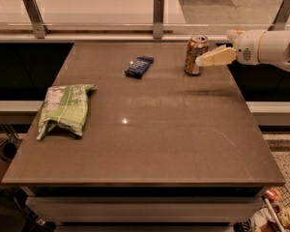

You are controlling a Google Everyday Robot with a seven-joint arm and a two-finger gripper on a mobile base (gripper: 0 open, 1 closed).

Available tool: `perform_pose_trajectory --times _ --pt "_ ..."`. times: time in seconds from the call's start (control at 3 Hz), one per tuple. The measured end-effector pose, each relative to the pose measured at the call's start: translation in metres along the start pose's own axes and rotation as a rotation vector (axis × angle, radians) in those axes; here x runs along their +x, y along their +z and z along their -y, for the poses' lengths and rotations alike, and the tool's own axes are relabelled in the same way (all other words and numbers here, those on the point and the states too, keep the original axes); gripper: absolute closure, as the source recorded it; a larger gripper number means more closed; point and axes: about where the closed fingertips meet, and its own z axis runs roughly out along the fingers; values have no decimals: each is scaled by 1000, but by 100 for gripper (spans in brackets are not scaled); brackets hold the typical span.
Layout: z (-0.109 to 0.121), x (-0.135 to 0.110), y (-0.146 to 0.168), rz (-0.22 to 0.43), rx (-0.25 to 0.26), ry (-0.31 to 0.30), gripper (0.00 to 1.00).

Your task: Move orange can near green jalapeno chip bag

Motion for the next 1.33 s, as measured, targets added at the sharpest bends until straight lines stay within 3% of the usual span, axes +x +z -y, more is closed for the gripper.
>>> perform_pose_trajectory --times 0.67,1.33 --pt "1 -10 29 94 -32 27 0" --pt "-8 -3 51 111 -64 64 0"
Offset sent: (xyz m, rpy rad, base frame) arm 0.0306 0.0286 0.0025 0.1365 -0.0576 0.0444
